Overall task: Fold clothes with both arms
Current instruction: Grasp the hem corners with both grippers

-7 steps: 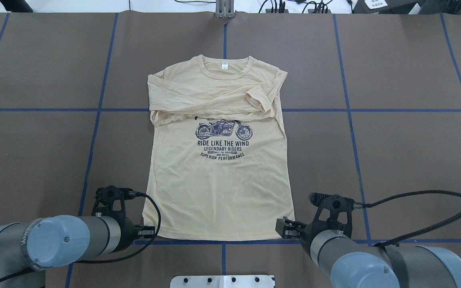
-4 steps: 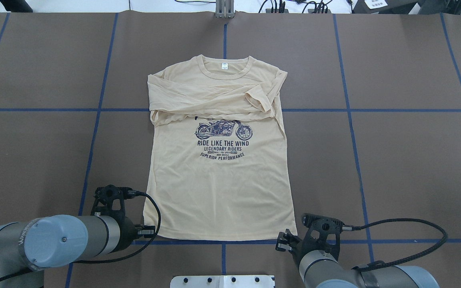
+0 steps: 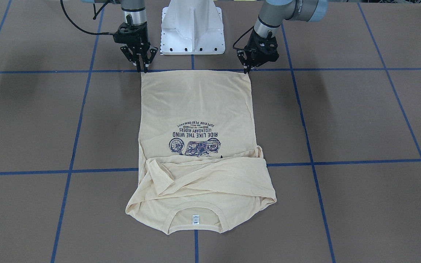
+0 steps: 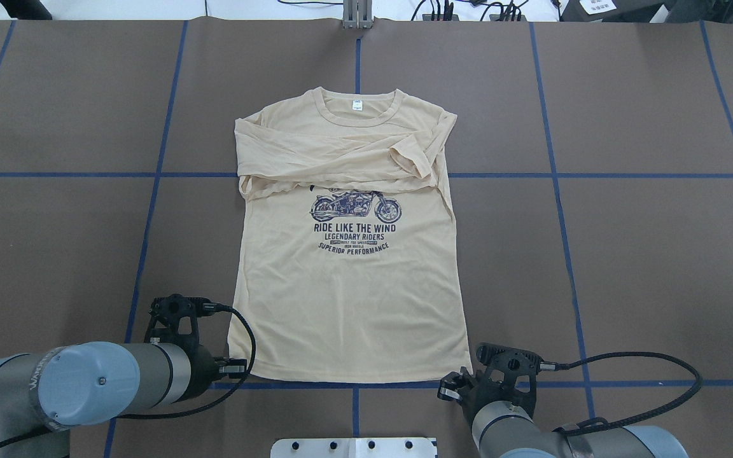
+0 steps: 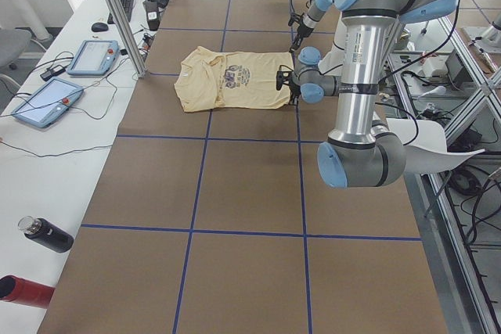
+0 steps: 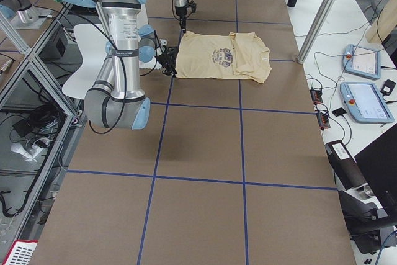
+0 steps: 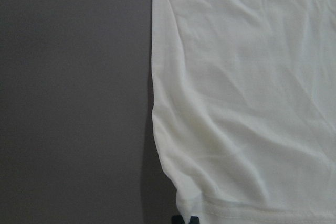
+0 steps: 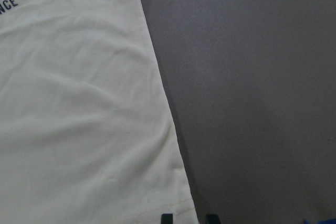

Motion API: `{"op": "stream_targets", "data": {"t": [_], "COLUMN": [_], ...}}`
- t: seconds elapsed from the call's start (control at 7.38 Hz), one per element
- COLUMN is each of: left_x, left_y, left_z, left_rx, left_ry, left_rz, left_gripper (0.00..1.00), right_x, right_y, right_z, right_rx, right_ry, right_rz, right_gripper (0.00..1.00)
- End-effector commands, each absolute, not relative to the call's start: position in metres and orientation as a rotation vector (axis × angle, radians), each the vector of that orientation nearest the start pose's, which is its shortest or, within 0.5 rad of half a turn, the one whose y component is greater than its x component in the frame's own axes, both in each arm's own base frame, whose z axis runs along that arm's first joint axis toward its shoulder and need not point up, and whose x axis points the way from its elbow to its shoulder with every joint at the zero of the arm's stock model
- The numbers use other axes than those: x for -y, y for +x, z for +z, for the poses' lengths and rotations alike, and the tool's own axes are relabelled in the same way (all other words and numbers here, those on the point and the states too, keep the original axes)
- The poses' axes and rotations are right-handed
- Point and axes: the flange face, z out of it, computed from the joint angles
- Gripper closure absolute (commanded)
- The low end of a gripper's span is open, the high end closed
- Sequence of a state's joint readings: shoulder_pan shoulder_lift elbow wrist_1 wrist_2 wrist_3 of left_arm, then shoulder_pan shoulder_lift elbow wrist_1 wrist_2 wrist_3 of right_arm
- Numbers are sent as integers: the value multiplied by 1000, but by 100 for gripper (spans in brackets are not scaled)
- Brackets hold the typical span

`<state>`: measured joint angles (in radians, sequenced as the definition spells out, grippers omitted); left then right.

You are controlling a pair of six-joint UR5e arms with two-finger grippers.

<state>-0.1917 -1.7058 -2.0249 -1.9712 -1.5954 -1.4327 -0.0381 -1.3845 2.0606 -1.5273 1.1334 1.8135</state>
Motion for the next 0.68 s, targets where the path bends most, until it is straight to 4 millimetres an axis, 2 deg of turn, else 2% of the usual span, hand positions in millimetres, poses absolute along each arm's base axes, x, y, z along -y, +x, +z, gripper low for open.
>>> {"op": "stream_targets", "data": {"t": [0.0,0.27,0.54], "left_x": [228,228,227], "left_y": [487,487,485], "left_z": [337,337,335], "left_rx": [-980,-980,-984], "left_ry": [140,140,141], "left_rz": [-37,-37,-37], "left_gripper": [100,100,100], "right_x": [159,163,163], "right_y": [-526,-528,-531], "right_z": [339,344,340], "right_rx": [757,745,750], "right_ry": [326,331,330], "right_rz": [352,355,358], "right_gripper": [67,64,64]}}
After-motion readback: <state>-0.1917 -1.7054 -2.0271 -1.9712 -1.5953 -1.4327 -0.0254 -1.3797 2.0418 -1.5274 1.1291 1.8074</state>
